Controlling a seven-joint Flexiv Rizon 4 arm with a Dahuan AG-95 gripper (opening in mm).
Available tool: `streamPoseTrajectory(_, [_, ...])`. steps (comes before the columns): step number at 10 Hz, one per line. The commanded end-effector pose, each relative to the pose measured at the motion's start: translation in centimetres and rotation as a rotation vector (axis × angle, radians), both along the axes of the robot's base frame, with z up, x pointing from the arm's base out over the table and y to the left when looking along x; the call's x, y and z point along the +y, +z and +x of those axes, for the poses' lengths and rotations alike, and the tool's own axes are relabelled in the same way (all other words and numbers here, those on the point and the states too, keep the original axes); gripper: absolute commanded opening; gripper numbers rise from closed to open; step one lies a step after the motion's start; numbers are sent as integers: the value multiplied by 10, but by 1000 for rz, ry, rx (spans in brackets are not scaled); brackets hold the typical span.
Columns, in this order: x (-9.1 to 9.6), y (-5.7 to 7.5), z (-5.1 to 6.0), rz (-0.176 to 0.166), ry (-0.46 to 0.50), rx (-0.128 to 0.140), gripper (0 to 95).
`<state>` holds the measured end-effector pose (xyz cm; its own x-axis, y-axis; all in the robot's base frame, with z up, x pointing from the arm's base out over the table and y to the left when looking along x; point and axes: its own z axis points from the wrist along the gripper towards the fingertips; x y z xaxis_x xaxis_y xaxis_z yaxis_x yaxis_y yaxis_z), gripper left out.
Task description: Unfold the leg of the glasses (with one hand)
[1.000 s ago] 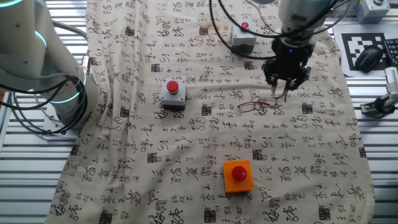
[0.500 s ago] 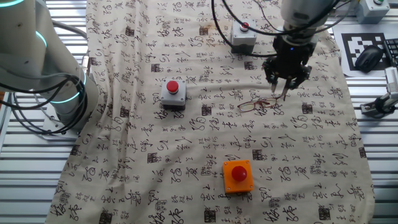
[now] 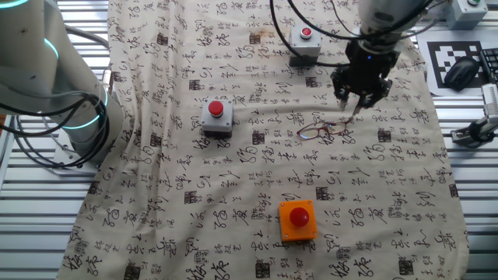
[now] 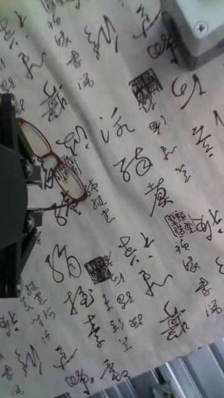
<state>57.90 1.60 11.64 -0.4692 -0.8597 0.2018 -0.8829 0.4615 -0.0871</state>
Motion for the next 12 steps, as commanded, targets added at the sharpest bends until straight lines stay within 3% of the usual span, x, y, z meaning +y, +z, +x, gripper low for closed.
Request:
streamPoseTrajectory(1, [0,-1,2,16,2,-1,190])
streamPoseTrajectory(2, [0,-1,2,20,0,-2,190])
streamPoseTrajectory(3, [0,1,2,47,0,0,190])
streamPoseTrajectory(6, [1,11,-1,47,-8,-2,190])
streamPoseTrajectory(8, [-8,15,2,47,-17,-8,190])
streamPoseTrajectory(12, [-20,8,7,95,-89,-17,190])
